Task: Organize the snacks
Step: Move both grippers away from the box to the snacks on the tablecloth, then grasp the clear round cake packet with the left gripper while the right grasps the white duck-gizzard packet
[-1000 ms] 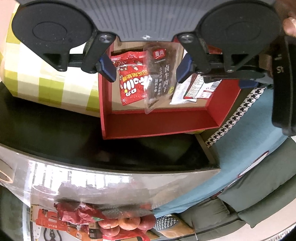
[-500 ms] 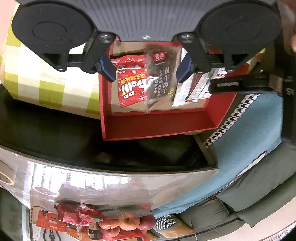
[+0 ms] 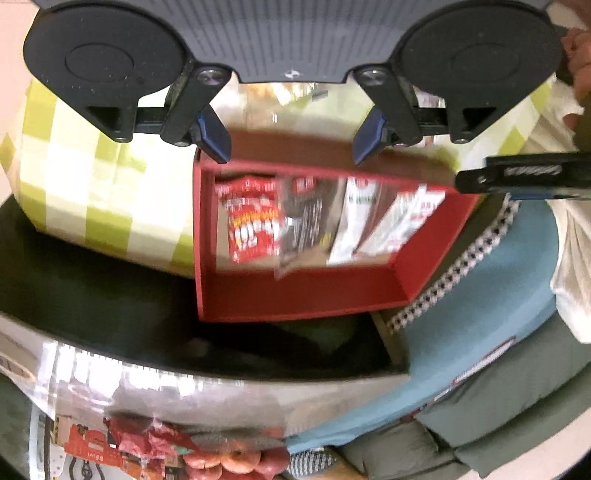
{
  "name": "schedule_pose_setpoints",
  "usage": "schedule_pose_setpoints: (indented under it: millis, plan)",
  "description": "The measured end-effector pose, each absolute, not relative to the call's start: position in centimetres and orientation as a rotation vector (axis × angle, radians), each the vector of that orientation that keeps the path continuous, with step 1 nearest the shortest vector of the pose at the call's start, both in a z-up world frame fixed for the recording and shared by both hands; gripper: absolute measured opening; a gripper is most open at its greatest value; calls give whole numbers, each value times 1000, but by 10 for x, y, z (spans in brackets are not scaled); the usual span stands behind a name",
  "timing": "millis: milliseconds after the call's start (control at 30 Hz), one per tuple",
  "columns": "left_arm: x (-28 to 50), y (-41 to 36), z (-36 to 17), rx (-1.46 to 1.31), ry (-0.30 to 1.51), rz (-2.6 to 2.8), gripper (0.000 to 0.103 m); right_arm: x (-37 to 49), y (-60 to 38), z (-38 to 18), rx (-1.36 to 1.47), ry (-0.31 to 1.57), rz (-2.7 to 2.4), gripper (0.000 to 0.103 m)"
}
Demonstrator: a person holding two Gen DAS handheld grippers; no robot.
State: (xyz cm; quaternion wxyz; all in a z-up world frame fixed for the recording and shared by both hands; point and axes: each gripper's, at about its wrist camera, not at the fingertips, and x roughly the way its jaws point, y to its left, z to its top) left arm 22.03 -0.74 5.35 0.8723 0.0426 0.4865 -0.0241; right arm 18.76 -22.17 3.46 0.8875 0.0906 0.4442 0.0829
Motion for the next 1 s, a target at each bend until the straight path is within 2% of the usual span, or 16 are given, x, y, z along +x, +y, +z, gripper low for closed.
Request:
schedule_pose_setpoints:
  millis: [467,633,733,1000]
  plan:
    - [150,69,26,26,1153,26,87,153,-144,21,52,992,401,78]
    - [136,89,13,-95,1217,58,87,150,-122,12,4,1012,454,78]
    - [138,87,8,-137,1252,19,87,150,-116,11,-9,1016,479,78]
    - [145,63,-15,-1,1297,-12,89,152,-116,10,-14,1033,501,78]
